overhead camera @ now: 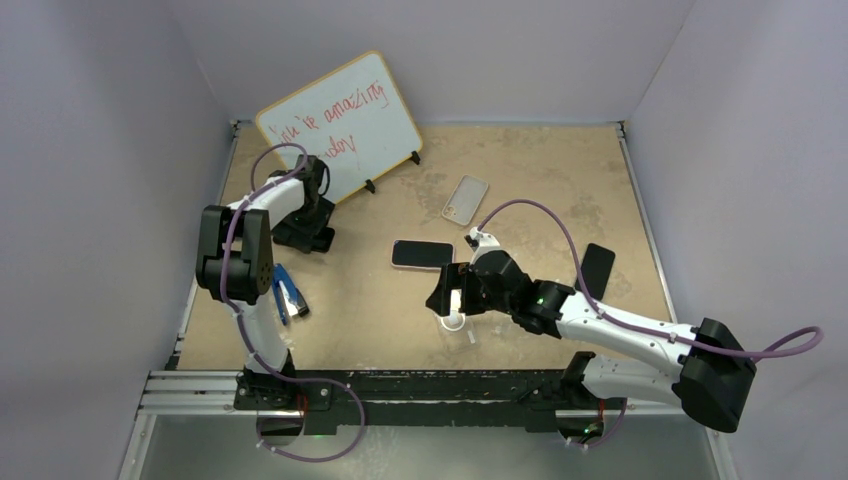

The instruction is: Put the phone into the phone case

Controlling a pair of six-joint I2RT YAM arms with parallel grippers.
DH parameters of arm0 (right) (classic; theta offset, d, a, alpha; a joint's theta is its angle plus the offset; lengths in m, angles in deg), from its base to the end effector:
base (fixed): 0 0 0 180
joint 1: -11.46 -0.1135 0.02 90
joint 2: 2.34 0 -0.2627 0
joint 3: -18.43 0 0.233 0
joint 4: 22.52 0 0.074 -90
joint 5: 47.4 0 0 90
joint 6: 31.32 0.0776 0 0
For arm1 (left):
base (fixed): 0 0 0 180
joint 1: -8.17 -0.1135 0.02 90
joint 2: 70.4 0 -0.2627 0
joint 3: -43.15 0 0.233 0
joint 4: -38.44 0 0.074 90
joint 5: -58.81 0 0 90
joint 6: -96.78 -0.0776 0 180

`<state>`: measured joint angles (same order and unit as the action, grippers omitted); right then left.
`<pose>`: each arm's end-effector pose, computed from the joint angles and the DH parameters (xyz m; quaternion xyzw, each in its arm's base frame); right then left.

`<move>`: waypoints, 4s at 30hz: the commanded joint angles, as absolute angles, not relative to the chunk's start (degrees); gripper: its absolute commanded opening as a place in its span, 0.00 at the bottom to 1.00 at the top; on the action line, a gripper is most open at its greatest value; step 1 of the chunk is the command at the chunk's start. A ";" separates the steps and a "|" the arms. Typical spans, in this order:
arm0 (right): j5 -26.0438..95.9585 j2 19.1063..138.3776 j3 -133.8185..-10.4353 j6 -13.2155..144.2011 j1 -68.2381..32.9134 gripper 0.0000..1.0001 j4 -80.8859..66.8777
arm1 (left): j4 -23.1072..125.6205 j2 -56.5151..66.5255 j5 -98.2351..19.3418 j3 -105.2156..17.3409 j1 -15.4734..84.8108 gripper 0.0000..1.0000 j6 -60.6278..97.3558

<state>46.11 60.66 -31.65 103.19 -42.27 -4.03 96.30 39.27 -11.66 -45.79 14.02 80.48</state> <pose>0.1559 0.2045 0.2165 -0.0551 0.8701 0.3523 0.3403 0.3562 -0.0104 0.1342 -0.5613 0.8043 0.0670 0.1833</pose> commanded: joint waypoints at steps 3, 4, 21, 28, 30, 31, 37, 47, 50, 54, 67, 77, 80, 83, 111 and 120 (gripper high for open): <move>47.24 60.46 -32.40 103.16 -42.35 0.96 -4.68 | 97.56 39.51 -13.10 -44.10 13.29 0.95 80.64; 47.20 60.62 -32.29 103.15 -42.36 0.96 -4.91 | 97.31 39.39 -13.46 -44.06 13.23 0.96 80.64; 46.92 61.06 -32.37 103.24 -42.41 0.96 -5.00 | 98.38 39.39 -16.95 -41.72 12.59 0.89 80.50; 45.71 61.86 -33.12 103.76 -42.40 0.96 -6.81 | 96.73 36.28 -21.50 -36.33 12.66 0.78 77.76; 45.61 62.18 -33.58 103.89 -42.36 0.96 -7.37 | 95.82 35.00 -23.15 -34.40 12.65 0.77 76.56; 45.55 62.36 -33.78 103.98 -42.40 0.95 -7.43 | 95.51 34.37 -23.97 -33.56 12.65 0.76 75.83; 44.16 64.32 -34.37 105.45 -42.41 0.91 -13.11 | 92.32 29.15 -29.17 -26.72 12.78 0.69 72.80; 42.11 73.70 -36.83 107.85 -42.41 0.76 -25.09 | 88.28 19.83 -37.50 -17.22 17.25 0.65 70.53; 41.16 78.09 -39.38 107.73 -42.41 0.69 -27.75 | 88.06 16.90 -39.14 -15.40 17.88 0.64 70.09; 40.94 83.69 -44.74 106.86 -42.36 0.67 -28.27 | 88.33 12.79 -38.43 -14.44 17.84 0.67 69.36; 42.43 81.80 -44.31 107.27 -42.36 0.69 -29.10 | 101.43 19.93 -21.77 -35.17 13.04 0.95 72.92; 46.30 74.16 -42.11 103.54 -42.37 0.76 -23.63 | 102.44 27.75 -19.42 -39.36 13.00 0.97 80.78; 46.33 72.65 -42.21 102.74 -42.37 0.77 -21.92 | 100.91 26.82 -18.45 -36.51 13.00 0.97 82.66; 46.32 71.50 -41.65 102.70 -42.41 0.78 -21.96 | 99.75 27.42 -17.51 -36.02 13.00 0.97 83.59; 45.67 72.85 -41.60 103.42 -42.34 0.80 -20.97 | 100.85 28.97 -24.26 -34.82 13.33 0.62 77.25; 42.69 77.21 -41.17 105.90 -42.41 0.79 -24.45 | 97.64 18.56 -28.38 -26.18 15.07 0.48 74.68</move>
<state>44.14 75.66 -40.94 104.46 -42.27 -21.18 99.29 23.70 -25.19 -28.45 14.10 77.13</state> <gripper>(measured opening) 0.794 0.726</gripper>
